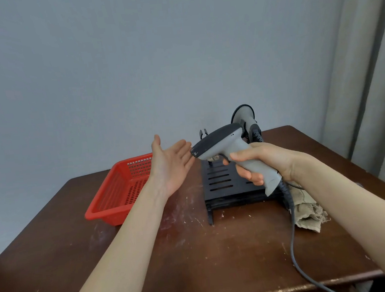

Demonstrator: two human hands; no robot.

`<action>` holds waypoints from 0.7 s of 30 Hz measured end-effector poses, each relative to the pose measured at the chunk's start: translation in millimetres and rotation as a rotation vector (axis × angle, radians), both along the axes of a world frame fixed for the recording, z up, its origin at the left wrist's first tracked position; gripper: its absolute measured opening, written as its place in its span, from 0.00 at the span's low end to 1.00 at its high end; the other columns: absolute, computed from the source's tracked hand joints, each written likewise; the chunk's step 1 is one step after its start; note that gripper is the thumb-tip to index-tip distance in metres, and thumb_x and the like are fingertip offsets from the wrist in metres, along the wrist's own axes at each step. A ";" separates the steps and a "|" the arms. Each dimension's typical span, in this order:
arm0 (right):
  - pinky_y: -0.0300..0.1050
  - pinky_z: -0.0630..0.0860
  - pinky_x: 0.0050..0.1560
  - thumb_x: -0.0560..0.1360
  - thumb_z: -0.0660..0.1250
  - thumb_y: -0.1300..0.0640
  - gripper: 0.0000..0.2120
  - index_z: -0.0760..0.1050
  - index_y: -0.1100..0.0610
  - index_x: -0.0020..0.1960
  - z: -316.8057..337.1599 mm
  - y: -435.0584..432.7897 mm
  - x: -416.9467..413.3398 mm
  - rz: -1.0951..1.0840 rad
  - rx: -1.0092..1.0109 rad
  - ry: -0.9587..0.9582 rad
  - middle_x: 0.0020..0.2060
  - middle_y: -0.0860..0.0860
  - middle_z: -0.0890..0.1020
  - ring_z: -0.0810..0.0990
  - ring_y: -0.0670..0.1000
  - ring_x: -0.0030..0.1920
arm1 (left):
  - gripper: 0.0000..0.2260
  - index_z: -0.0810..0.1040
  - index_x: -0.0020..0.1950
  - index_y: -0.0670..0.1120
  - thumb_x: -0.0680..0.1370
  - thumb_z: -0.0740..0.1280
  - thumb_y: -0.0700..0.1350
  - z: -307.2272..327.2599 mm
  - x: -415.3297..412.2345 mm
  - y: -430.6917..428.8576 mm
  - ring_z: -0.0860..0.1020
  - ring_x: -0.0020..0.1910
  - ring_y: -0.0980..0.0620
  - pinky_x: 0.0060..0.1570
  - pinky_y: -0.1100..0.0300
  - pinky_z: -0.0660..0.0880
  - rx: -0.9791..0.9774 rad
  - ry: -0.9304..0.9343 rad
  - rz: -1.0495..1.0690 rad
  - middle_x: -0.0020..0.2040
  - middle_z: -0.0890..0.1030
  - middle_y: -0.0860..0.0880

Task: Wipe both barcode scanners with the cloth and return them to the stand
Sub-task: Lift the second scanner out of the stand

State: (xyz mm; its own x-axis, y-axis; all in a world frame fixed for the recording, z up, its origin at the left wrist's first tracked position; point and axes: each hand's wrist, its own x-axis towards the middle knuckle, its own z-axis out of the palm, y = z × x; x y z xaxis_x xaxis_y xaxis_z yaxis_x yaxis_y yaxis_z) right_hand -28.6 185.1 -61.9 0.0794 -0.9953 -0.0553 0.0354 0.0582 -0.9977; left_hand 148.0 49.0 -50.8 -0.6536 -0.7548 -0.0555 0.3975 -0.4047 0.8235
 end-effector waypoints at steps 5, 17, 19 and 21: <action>0.38 0.67 0.22 0.70 0.68 0.51 0.17 0.75 0.61 0.53 -0.2 0.4 -0.6 -0.008 0.007 0.011 0.26 0.55 0.71 0.66 0.47 0.19 | 0.37 0.57 0.75 0.36 0.79 0.47 0.65 -2.1 -3.0 -1.1 0.64 0.73 0.43 0.73 0.49 0.59 0.000 -0.002 -0.024 0.75 0.63 0.39; 0.38 0.67 0.22 0.70 0.68 0.52 0.22 0.76 0.63 0.59 -2.0 -2.6 0.0 -0.050 -0.015 0.021 0.25 0.54 0.73 0.67 0.47 0.20 | 0.37 0.57 0.75 0.37 0.79 0.48 0.65 -4.8 -2.9 -6.4 0.65 0.73 0.44 0.74 0.50 0.59 -0.019 -0.008 -0.036 0.75 0.63 0.39; 0.38 0.67 0.22 0.70 0.68 0.51 0.22 0.75 0.64 0.59 -1.6 -2.0 0.1 -0.044 -0.018 0.018 0.25 0.54 0.72 0.67 0.47 0.19 | 0.37 0.57 0.75 0.37 0.79 0.48 0.65 -5.1 -2.5 -7.1 0.65 0.73 0.44 0.74 0.50 0.59 -0.024 -0.011 -0.036 0.75 0.63 0.39; 0.38 0.67 0.22 0.70 0.68 0.51 0.22 0.76 0.63 0.59 -0.8 -1.9 0.5 -0.039 -0.019 0.021 0.25 0.54 0.72 0.67 0.47 0.19 | 0.37 0.57 0.75 0.37 0.79 0.48 0.65 -5.7 -2.3 -8.2 0.65 0.73 0.44 0.74 0.50 0.59 -0.028 -0.013 -0.039 0.75 0.63 0.39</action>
State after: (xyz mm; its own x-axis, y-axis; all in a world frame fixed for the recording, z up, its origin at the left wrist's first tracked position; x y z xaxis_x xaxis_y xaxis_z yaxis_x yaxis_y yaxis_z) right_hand -28.1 183.2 -62.7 0.0393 -0.9985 -0.0375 0.0166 0.0382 -0.9991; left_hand 145.7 40.8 -56.5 -0.6820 -0.7301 -0.0432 0.3708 -0.3961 0.8400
